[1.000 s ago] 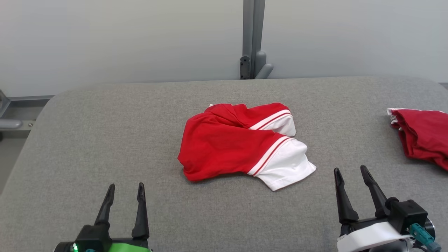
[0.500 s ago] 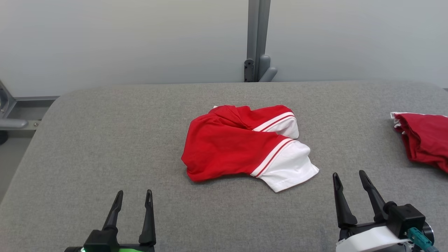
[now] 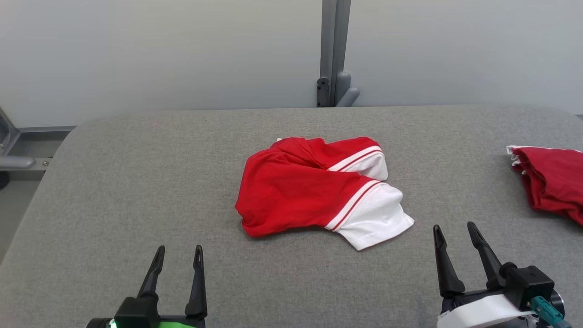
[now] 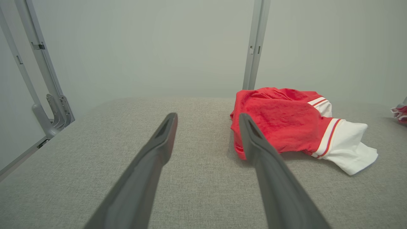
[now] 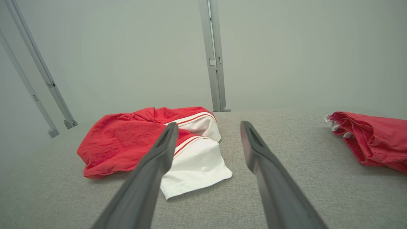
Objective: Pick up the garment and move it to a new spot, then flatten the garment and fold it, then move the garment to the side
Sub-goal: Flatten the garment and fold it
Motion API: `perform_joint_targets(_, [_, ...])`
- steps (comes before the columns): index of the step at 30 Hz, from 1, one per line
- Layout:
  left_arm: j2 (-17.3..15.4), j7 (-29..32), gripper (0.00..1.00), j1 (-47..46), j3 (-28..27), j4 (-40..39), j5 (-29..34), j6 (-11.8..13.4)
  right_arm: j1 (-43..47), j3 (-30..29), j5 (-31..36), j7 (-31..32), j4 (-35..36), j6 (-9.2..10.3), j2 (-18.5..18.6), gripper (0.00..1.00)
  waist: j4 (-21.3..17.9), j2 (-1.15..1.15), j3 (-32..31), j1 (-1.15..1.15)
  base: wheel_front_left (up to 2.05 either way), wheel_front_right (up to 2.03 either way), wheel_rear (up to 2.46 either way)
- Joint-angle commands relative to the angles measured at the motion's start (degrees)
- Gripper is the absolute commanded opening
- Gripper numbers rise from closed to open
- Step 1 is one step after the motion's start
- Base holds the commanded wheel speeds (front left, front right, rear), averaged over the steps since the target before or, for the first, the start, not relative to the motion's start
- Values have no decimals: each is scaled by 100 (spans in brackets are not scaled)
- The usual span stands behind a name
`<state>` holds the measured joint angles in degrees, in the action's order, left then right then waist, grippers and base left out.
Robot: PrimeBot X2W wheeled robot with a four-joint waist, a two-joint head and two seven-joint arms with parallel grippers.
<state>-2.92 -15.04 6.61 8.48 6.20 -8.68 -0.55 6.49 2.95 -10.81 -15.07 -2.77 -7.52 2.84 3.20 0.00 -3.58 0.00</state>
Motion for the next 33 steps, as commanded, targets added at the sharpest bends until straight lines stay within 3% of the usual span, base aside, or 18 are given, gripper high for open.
perform_joint_targets(1, [2, -13, 100, -90, 0, 8, 5, 13, 23, -8, -4, -16, -1, 7, 11, 100, -6, 0, 2, 0, 0, 0, 0])
perform_joint_targets(18, [3, -13, 100, -274, 207, 157, 28, -39, -82, -5, -86, -16, 51, 7, 11, 100, -86, 0, 153, 0, 0, 0, 0])
perform_joint_targets(25, [0, -13, 100, -881, 745, 550, -110, -178, -174, 47, -36, -16, 31, 7, 10, 100, -397, 0, 397, 0, 0, 0, 0])
perform_joint_targets(33, [-6, -12, 100, -2156, 1780, 1293, -388, -332, -462, 161, 33, -16, 53, 7, 9, 100, -997, 0, 915, 0, 0, 0, 0])
